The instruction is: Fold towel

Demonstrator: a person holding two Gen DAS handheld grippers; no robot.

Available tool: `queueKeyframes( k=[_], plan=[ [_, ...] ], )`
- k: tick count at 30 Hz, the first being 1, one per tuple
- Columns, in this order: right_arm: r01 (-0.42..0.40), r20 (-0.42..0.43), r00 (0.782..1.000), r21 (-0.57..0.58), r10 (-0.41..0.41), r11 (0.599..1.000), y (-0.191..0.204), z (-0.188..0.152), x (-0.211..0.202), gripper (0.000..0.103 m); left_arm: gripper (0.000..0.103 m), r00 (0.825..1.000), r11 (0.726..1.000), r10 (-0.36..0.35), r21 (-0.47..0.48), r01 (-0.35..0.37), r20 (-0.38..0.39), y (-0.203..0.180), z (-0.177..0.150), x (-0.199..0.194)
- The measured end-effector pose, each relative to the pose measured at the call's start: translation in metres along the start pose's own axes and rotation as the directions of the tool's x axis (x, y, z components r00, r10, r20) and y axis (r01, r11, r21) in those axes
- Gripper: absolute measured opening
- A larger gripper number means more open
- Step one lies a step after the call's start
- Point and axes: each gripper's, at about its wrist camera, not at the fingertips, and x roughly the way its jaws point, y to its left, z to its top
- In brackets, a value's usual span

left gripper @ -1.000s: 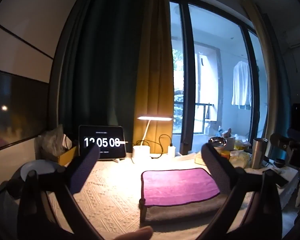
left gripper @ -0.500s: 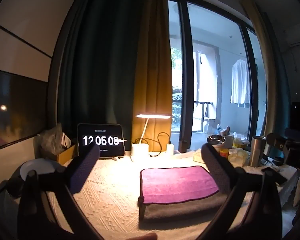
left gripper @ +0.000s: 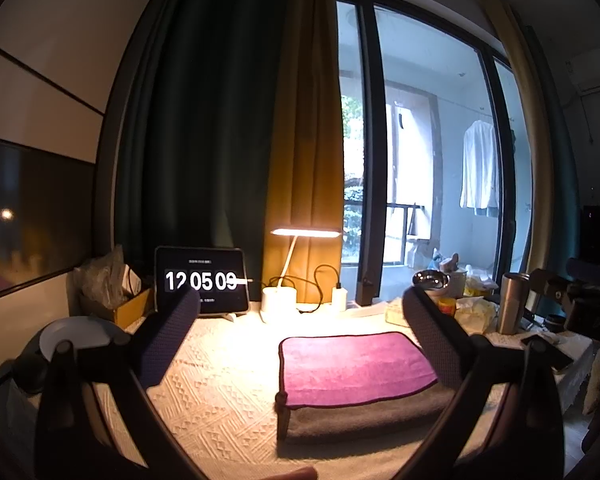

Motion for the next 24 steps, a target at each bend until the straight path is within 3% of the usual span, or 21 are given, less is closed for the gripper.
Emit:
queueKeyframes(
  k=[24],
  plan=[
    [0.000, -0.007, 1.000, 0.006, 0.000, 1.000, 0.0003, -0.0017, 0.0005, 0.090, 0.103, 1.000, 1.000, -0.003, 0.004, 0.003, 0.000, -0.0001, 0.0004, -0.0005]
  ],
)
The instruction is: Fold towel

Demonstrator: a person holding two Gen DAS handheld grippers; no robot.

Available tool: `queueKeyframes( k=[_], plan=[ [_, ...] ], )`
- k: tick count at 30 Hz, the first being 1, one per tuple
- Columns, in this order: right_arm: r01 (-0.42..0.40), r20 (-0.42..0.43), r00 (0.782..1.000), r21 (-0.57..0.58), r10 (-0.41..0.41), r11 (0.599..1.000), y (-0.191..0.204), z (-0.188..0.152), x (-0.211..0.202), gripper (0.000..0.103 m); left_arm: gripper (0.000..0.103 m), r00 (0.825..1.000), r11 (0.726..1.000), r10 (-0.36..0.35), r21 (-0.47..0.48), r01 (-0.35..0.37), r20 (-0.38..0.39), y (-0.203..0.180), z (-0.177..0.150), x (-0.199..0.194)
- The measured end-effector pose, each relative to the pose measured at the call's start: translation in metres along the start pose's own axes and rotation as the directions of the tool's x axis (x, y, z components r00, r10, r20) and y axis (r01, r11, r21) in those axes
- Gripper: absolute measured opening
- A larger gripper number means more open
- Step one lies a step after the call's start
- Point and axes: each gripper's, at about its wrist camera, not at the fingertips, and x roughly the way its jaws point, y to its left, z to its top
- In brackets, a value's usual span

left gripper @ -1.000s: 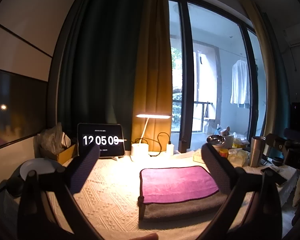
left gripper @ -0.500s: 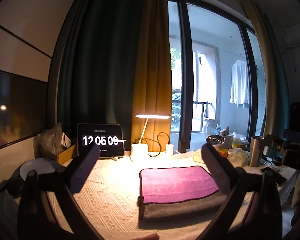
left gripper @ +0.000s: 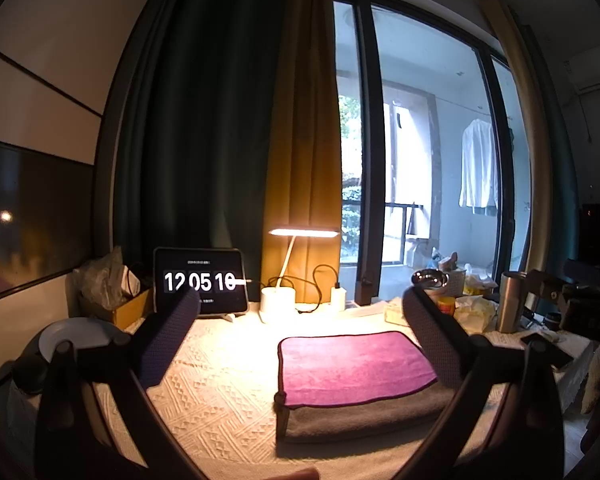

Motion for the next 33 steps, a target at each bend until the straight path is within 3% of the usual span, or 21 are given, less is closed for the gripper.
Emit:
queueKeyframes(
  k=[33],
  plan=[
    [-0.005, -0.021, 1.000, 0.009, 0.006, 1.000, -0.002, -0.009, 0.011, 0.090, 0.103, 1.000, 1.000, -0.008, 0.004, 0.008, -0.011, -0.005, -0.002, 0.006]
  ],
)
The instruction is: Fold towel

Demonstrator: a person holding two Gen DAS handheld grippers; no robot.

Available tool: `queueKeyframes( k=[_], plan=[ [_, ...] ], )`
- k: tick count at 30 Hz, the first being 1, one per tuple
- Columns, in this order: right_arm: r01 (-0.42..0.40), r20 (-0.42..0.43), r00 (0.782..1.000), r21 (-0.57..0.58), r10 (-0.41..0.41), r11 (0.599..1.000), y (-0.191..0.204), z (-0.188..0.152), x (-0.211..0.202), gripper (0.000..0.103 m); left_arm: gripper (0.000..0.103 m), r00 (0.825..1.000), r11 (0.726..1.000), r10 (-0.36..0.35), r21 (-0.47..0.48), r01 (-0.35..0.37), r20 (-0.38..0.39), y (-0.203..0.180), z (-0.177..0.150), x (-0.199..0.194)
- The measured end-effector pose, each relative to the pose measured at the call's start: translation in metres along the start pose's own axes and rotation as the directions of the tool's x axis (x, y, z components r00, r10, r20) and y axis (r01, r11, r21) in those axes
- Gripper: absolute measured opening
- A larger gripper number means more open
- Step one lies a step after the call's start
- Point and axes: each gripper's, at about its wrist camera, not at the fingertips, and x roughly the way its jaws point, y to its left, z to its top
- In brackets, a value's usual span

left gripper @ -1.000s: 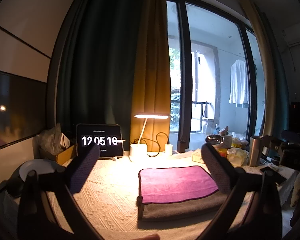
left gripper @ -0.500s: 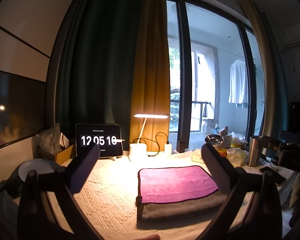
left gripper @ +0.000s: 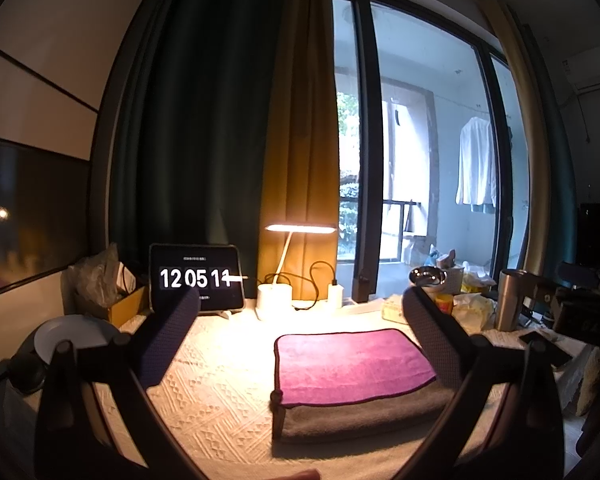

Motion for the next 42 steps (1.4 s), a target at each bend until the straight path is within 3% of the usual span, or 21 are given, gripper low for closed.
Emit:
queueKeyframes(
  k=[12, 22, 32, 42],
  plan=[
    [0.008, -0.044, 0.999, 0.003, -0.008, 1.000, -0.010, -0.007, 0.022, 0.090, 0.103, 0.996, 1.000, -0.007, 0.007, 0.007, -0.090, -0.003, -0.014, 0.026],
    [0.016, -0.126, 0.992, -0.001, -0.016, 1.000, -0.021, -0.017, 0.059, 0.090, 0.103, 0.970, 0.999, -0.002, 0.034, 0.011, -0.242, -0.008, -0.037, 0.074],
    [0.002, -0.236, 0.972, 0.003, -0.001, 1.000, -0.034, -0.035, 0.112, 0.090, 0.103, 0.915, 1.000, 0.013, 0.026, -0.002, -0.404, -0.003, -0.066, 0.131],
    [-0.058, -0.377, 0.924, 0.028, 0.064, 0.998, -0.044, -0.065, 0.170, 0.089, 0.101, 0.820, 0.999, 0.018, 0.048, 0.011, -0.572, -0.002, -0.113, 0.184]
  ],
)
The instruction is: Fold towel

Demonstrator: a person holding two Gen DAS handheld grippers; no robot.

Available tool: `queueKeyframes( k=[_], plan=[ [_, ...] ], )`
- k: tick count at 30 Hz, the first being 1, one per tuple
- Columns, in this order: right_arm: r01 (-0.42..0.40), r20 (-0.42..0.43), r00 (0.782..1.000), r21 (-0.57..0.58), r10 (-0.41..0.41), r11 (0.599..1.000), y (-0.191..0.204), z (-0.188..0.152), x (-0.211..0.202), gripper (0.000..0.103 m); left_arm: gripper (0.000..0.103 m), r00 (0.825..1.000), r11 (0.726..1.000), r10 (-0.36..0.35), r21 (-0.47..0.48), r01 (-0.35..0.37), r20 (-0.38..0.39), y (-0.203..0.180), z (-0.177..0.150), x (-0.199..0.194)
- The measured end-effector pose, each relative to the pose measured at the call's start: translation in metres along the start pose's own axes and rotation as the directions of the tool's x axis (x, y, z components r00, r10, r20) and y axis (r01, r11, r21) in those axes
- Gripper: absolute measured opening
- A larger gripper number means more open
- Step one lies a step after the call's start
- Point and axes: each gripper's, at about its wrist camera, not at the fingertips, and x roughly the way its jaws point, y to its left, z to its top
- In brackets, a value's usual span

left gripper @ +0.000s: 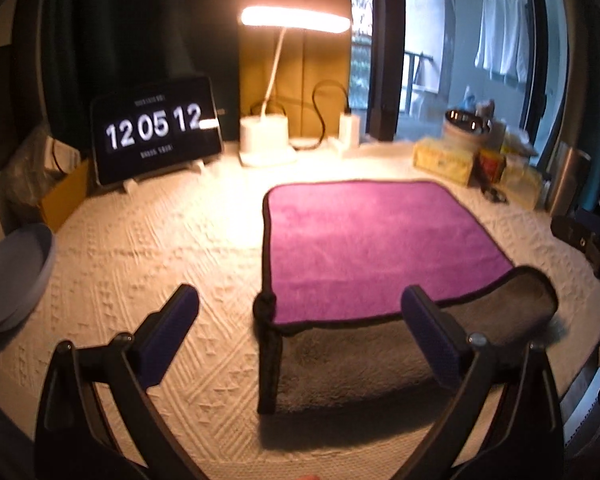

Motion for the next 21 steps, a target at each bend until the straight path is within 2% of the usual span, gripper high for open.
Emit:
queueKeyframes(
  k=[6, 9, 11, 12, 16, 19, 21],
  plan=[
    [-0.032, -0.096, 0.995, 0.002, 0.032, 0.999, -0.002, -0.010, 0.032, 0.084, 0.101, 0.997, 1.000, -0.006, 0.024, 0.008, -0.083, -0.005, -0.008, 0.028],
    [-0.055, -0.146, 0.988, -0.003, 0.054, 0.998, 0.000, -0.017, 0.045, 0.077, 0.090, 0.992, 0.999, -0.002, 0.044, 0.008, -0.124, -0.010, -0.012, 0.039],
    [-0.073, -0.175, 0.982, -0.007, 0.071, 0.997, 0.003, -0.020, 0.049, 0.064, 0.087, 0.989, 0.999, -0.004, 0.046, 0.011, -0.151, -0.011, -0.015, 0.043],
    [-0.082, -0.188, 0.979, -0.011, 0.079, 0.997, 0.004, -0.023, 0.051, 0.060, 0.084, 0.987, 0.999, -0.004, 0.047, 0.012, -0.160, -0.011, -0.017, 0.044],
    [-0.100, -0.216, 0.972, -0.026, 0.092, 0.995, 0.010, -0.031, 0.053, 0.058, 0.072, 0.982, 0.998, 0.003, 0.057, 0.008, -0.191, -0.013, -0.022, 0.047],
    [-0.104, -0.233, 0.968, -0.032, 0.093, 0.994, 0.012, -0.038, 0.054, 0.057, 0.067, 0.979, 0.999, -0.016, 0.044, 0.025, -0.202, -0.011, -0.026, 0.049],
    [-0.102, -0.238, 0.967, -0.035, 0.091, 0.994, 0.013, -0.040, 0.054, 0.052, 0.062, 0.981, 0.998, -0.018, 0.048, 0.028, -0.196, -0.012, -0.027, 0.048]
  ],
)
